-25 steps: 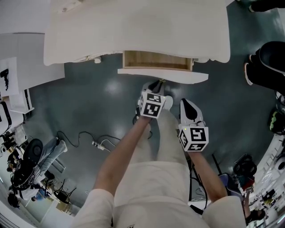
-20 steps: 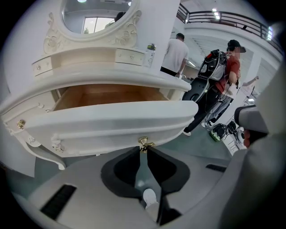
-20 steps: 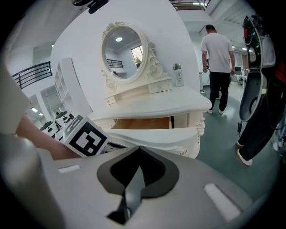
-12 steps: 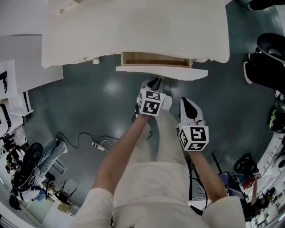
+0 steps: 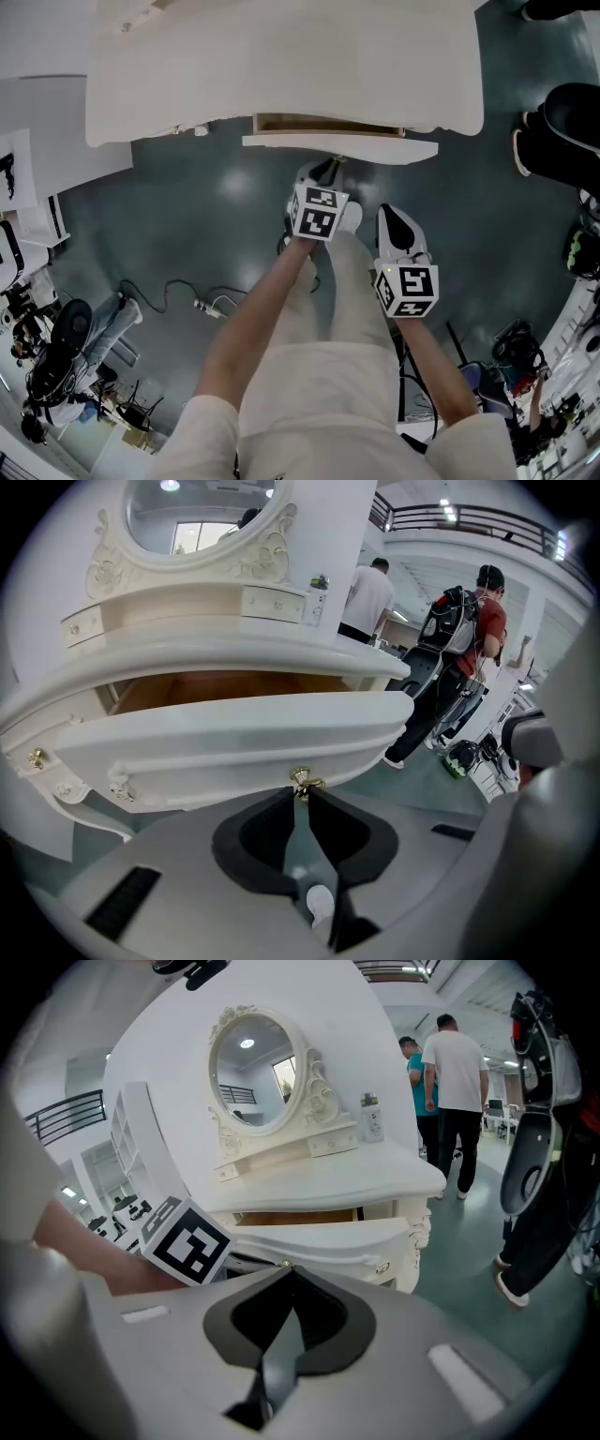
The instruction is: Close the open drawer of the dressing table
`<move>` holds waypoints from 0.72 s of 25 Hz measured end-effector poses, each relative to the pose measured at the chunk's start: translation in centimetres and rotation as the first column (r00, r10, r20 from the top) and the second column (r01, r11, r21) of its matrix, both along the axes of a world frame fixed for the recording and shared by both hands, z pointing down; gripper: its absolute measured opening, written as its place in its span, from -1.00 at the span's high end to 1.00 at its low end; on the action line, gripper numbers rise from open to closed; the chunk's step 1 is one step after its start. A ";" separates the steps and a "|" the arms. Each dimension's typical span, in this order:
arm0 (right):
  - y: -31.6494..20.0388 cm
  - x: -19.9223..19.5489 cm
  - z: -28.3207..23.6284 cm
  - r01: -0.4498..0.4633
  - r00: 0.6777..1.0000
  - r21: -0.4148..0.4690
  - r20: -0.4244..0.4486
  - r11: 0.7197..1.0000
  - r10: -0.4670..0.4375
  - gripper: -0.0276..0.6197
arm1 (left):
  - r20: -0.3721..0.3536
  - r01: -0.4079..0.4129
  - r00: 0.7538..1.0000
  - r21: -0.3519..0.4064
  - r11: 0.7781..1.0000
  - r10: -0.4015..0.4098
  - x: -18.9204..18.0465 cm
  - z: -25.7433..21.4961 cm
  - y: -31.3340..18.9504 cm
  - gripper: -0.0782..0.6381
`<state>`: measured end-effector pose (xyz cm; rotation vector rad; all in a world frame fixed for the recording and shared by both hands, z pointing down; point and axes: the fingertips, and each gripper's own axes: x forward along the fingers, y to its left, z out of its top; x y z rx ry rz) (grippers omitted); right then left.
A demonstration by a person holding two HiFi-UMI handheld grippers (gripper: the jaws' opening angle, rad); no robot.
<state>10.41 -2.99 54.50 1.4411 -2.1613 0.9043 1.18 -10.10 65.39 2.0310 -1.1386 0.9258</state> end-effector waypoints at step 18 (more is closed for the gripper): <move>-1.7 0.3 -0.2 0.002 1.000 0.003 0.005 1.000 -0.002 0.91 | -0.004 0.024 1.000 0.017 1.000 -0.024 0.0 -0.1 -2.5 0.64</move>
